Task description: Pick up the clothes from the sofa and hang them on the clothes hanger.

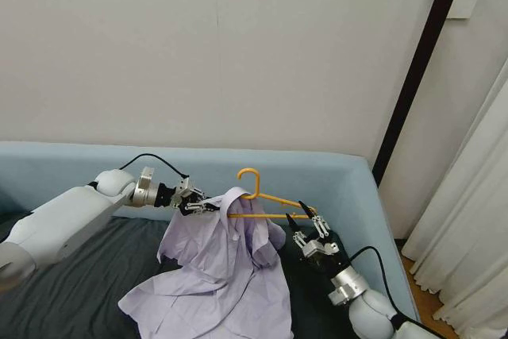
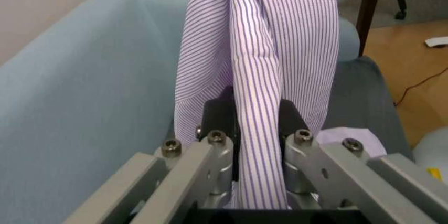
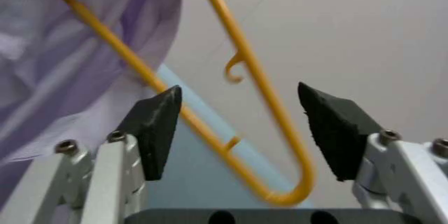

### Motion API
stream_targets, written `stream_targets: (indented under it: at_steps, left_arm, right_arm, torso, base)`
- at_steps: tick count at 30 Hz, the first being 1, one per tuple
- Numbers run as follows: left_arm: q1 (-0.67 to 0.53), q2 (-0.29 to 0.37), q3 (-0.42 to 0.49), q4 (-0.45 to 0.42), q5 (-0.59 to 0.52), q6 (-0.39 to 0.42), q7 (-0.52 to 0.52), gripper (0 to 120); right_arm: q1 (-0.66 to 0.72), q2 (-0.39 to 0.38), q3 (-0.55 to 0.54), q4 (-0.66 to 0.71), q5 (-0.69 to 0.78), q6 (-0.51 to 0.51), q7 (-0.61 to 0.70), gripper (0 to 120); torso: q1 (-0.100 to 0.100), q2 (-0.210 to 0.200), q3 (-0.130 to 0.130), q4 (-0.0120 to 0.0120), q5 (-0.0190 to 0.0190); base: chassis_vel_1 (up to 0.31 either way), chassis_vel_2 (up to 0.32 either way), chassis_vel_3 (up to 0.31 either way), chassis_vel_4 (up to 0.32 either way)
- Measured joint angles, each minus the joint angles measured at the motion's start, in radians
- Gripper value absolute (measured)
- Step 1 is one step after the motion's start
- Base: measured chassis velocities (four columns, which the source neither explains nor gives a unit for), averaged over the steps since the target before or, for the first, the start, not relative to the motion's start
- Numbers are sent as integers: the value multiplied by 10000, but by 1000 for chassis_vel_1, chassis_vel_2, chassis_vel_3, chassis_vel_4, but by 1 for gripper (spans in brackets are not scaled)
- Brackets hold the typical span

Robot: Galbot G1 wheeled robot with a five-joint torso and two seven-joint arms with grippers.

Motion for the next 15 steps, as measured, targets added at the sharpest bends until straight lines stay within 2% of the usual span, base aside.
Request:
stream_targets:
  at_steps: [1, 3, 4, 5, 7, 9, 12, 15]
  left_arm:
    - [68, 25, -103, -96, -56, 0, -29, 7]
    - [85, 38, -122, -124, -73, 0, -35, 7]
    - [100, 62, -137, -151, -91, 0, -36, 7]
    - [102, 67, -139, -155, -94, 0, -36, 7]
    - [142, 168, -179, -262, -145, 2, -38, 7]
    - [153, 189, -186, -288, -157, 4, -38, 7]
    - [265, 403, -223, -537, -216, 23, -32, 7]
    - [309, 499, -239, -649, -233, 32, -25, 7]
  right_arm:
    - [-267, -130, -238, 277, 1129, -252, -176, 76]
    - [-331, -196, -365, 395, 1679, -387, -298, 79]
    - [-396, -346, -610, 628, 2800, -656, -697, 86]
    - [-397, -361, -629, 647, 2892, -678, -738, 86]
    - [-322, -658, -1162, 1076, 5411, -1217, -1951, 97]
    - [-297, -668, -1217, 1101, 5645, -1261, -2038, 98]
    - [61, -588, -1715, 1231, 7929, -1777, -3005, 100]
    - [286, -382, -1919, 1228, 8710, -2061, -3114, 100]
  torso:
    - [0, 1, 0, -1, -4]
    - [0, 0, 0, -2, -5]
    - [0, 1, 0, -1, 0]
    - [0, 0, 0, -1, 0]
    - [0, 0, -1, 0, -8]
    - [0, 0, 0, 1, -7]
    - [0, 1, 0, 3, -7]
    - [0, 1, 0, 1, -8]
  base:
    - [0, 0, 0, 0]
    - [0, 0, 0, 0]
    - [0, 0, 0, 0]
    - [0, 0, 0, 0]
    - [0, 0, 0, 0]
    - [0, 0, 0, 0]
    - [0, 0, 0, 0]
    - [0, 0, 0, 0]
